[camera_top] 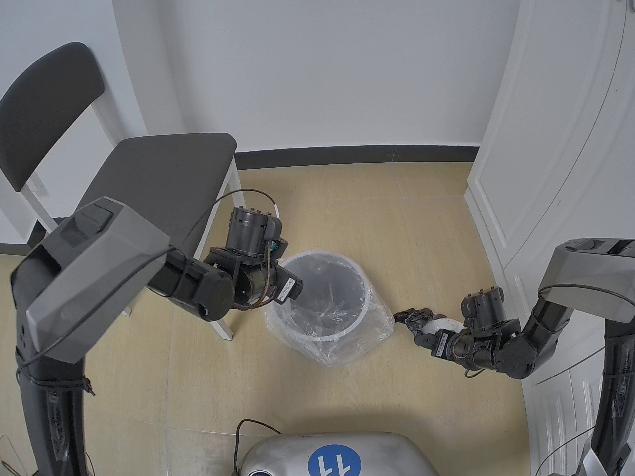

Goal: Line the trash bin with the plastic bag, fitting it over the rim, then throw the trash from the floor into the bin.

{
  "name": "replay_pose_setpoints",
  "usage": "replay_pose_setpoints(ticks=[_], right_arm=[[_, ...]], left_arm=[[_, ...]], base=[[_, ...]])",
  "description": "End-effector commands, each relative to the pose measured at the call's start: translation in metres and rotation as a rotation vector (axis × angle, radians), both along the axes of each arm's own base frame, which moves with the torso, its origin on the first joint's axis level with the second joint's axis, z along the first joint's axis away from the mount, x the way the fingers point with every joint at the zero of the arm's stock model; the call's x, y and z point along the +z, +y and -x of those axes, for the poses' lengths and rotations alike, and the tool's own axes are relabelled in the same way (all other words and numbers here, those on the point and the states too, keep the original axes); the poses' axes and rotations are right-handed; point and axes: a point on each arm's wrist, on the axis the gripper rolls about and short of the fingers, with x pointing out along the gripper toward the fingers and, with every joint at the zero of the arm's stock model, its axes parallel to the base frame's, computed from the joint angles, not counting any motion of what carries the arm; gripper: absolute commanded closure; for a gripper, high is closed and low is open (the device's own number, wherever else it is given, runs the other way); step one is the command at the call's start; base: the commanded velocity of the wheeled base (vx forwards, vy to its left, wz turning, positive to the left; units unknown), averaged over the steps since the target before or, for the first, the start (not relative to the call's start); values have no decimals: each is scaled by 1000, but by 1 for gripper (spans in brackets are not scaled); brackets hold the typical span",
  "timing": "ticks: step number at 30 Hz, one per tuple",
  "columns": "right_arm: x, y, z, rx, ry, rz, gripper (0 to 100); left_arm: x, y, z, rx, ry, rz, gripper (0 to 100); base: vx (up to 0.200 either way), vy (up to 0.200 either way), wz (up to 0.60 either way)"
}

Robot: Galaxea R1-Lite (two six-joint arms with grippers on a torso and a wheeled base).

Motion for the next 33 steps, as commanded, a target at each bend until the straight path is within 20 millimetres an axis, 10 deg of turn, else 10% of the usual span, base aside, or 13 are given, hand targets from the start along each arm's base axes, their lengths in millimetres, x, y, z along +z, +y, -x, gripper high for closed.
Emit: replay_pose_setpoints(ticks=[1, 33], right_arm=[[59, 31, 5, 70, -129, -115, 0], [75, 30, 21, 122, -168, -74, 0]], left_arm=[[-51, -13, -24, -1, 76, -86, 0], [-106, 60, -36, 178, 134, -228, 0]], base=[[0, 0, 0], [0, 0, 0]])
